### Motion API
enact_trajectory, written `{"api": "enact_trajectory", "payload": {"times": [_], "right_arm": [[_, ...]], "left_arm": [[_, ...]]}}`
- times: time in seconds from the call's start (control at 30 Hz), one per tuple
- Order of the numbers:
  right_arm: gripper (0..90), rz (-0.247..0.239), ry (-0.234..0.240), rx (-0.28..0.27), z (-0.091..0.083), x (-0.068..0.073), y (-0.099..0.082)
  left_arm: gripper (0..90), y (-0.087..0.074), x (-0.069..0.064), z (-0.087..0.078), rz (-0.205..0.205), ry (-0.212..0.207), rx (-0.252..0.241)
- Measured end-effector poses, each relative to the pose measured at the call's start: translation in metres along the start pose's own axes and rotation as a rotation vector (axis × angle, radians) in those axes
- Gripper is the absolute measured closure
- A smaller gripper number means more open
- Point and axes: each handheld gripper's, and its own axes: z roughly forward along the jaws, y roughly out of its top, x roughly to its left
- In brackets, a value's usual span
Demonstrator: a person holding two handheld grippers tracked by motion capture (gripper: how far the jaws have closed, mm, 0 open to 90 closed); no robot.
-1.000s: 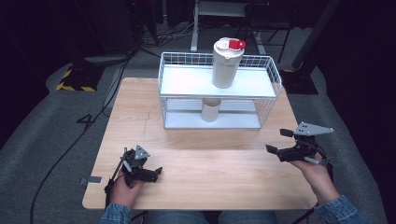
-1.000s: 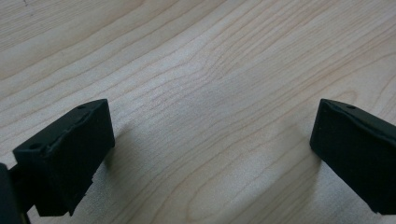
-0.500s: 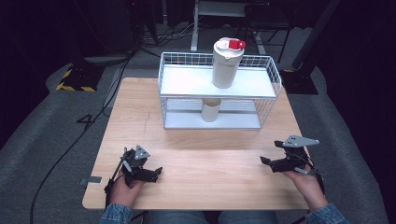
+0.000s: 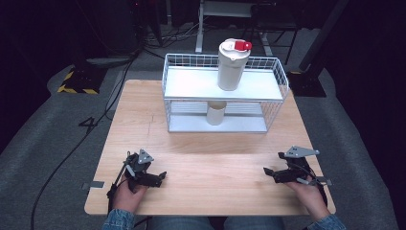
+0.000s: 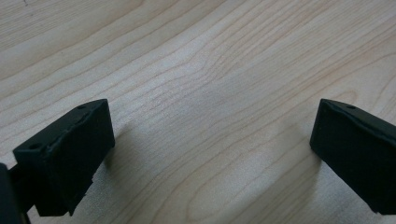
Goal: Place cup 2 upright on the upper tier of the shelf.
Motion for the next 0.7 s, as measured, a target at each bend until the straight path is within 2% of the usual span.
{"api": "enact_trajectory", "payload": {"times": [0.47, 0.6, 0.7], "right_arm": [[7.1, 0.006, -0.033, 0.026, 0.014, 0.007, -0.014], [7.1, 0.014, -0.058, 0.044, 0.020, 0.007, -0.018], [5.2, 0.027, -0.058, 0.053, 0.023, 0.007, -0.019]], "left_arm": [[0.3, 0.000, 0.000, 0.000, -0.001, -0.001, 0.000], [0.3, 0.000, 0.000, 0.000, 0.000, 0.000, 0.000], [0.3, 0.000, 0.000, 0.000, 0.000, 0.000, 0.000]]}}
